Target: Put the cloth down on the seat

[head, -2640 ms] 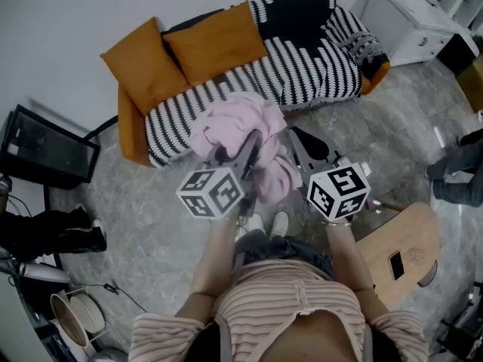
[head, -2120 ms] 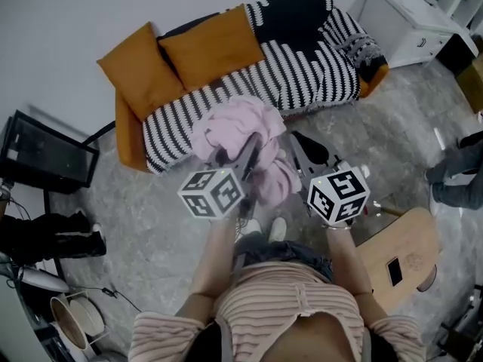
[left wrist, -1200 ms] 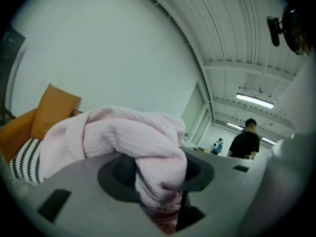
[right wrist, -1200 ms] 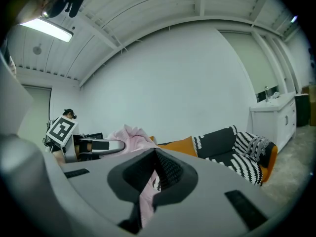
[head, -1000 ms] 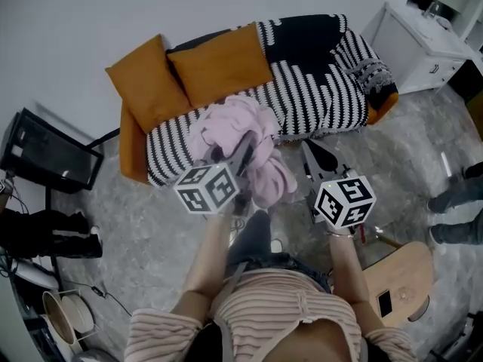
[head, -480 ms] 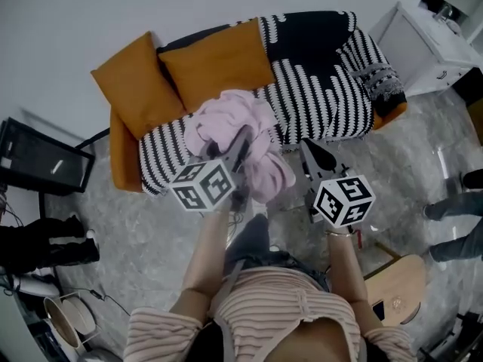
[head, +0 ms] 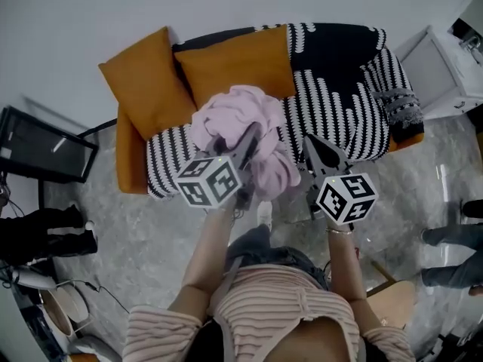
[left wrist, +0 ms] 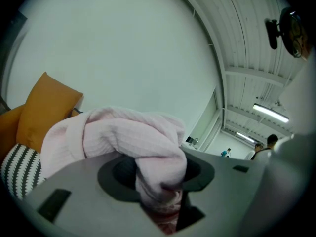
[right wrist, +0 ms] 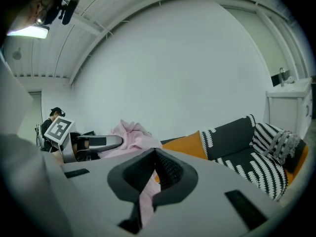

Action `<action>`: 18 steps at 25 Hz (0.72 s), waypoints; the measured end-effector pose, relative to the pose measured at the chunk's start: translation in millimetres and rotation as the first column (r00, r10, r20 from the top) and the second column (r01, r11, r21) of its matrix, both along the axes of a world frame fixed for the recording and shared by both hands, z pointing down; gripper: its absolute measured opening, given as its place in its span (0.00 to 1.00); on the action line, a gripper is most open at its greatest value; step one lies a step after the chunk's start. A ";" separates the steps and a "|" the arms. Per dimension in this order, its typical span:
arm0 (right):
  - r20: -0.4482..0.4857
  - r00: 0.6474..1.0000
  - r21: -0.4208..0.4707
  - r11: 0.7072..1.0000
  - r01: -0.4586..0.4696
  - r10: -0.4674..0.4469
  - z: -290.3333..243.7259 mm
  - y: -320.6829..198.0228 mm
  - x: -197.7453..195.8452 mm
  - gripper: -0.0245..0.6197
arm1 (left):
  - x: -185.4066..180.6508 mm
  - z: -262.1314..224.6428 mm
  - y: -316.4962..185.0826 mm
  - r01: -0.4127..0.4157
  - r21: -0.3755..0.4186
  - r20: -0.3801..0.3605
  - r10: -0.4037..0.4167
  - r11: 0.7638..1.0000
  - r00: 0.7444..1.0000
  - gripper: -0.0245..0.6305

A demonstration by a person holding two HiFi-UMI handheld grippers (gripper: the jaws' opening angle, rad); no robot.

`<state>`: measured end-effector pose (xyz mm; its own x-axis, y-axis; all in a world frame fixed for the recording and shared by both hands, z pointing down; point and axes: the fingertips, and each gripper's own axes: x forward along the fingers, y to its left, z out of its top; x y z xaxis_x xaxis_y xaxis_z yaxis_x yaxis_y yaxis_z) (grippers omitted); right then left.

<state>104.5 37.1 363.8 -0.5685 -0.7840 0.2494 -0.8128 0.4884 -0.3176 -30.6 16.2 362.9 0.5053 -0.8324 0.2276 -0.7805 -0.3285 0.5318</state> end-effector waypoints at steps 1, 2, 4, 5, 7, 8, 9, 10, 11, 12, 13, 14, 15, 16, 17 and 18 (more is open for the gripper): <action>-0.002 1.000 -0.002 1.000 0.005 -0.005 0.5 -6.8 -4.9 0.05 | -5.0 0.1 -6.1 0.005 0.000 -0.001 -0.005 1.000 1.000 0.33; -0.004 1.000 -0.003 1.000 0.010 -0.010 0.8 -12.7 -9.2 0.05 | -9.6 -0.1 -11.4 0.009 0.000 -0.003 -0.009 1.000 1.000 0.33; -0.006 1.000 -0.006 1.000 0.016 -0.016 0.5 -23.6 -16.3 0.05 | -17.7 -1.4 -20.8 0.015 0.003 -0.006 -0.015 1.000 1.000 0.33; -0.006 1.000 -0.006 1.000 0.018 -0.019 -0.3 -29.0 -19.3 0.05 | -21.5 -2.4 -25.2 0.020 0.005 -0.008 -0.020 1.000 1.000 0.33; -0.009 1.000 -0.008 1.000 0.024 -0.025 -1.6 -38.2 -25.0 0.05 | -28.3 -3.9 -32.8 0.030 0.005 -0.012 -0.030 1.000 0.999 0.33; -0.011 1.000 -0.010 1.000 0.028 -0.028 -1.8 -41.8 -27.9 0.05 | -31.4 -4.4 -35.7 0.033 0.004 -0.015 -0.033 0.999 0.999 0.33; -0.014 0.999 -0.013 0.999 0.031 -0.031 -2.0 -45.0 -30.8 0.05 | -34.3 -5.0 -38.3 0.035 0.003 -0.018 -0.035 0.999 0.999 0.33; -0.016 0.999 -0.016 0.999 0.034 -0.034 -2.3 -48.3 -33.7 0.05 | -37.2 -5.8 -41.2 0.036 0.003 -0.021 -0.036 0.999 0.999 0.33; -0.019 0.999 -0.019 0.999 0.036 -0.036 -2.6 -51.8 -36.3 0.05 | -40.1 -6.8 -44.4 0.038 0.003 -0.026 -0.038 0.999 0.999 0.33; -0.021 0.999 -0.021 0.999 0.039 -0.039 -3.0 -55.4 -38.7 0.05 | -42.9 -7.9 -47.7 0.042 0.004 -0.031 -0.042 0.999 0.999 0.33; -0.024 0.999 -0.022 0.999 0.042 -0.043 -3.4 -58.7 -40.8 0.05 | -45.5 -8.9 -50.8 0.049 0.005 -0.037 -0.048 0.999 0.998 0.33; -0.027 0.999 -0.022 0.999 0.047 -0.047 -3.6 -61.7 -42.8 0.05 | -48.0 -9.5 -53.4 0.056 0.005 -0.042 -0.056 0.998 0.998 0.33; -0.031 0.998 -0.022 0.998 0.053 -0.053 -3.5 -64.4 -44.7 0.05 | -50.4 -9.9 -55.7 0.064 0.005 -0.048 -0.064 0.998 0.997 0.33; -0.035 0.998 -0.023 0.998 0.059 -0.060 -3.3 -67.3 -46.8 0.05 | -52.7 -10.2 -57.8 0.072 0.006 -0.052 -0.072 0.997 0.996 0.33; -0.039 0.997 -0.023 0.998 0.067 -0.068 -3.2 -70.6 -48.9 0.05 | -55.1 -10.5 -60.2 0.080 0.006 -0.055 -0.079 0.997 0.995 0.33; -0.041 0.996 -0.022 0.997 0.074 -0.075 -3.2 -74.3 -51.1 0.05 | -57.5 -10.9 -62.9 0.087 0.008 -0.057 -0.087 0.996 0.995 0.33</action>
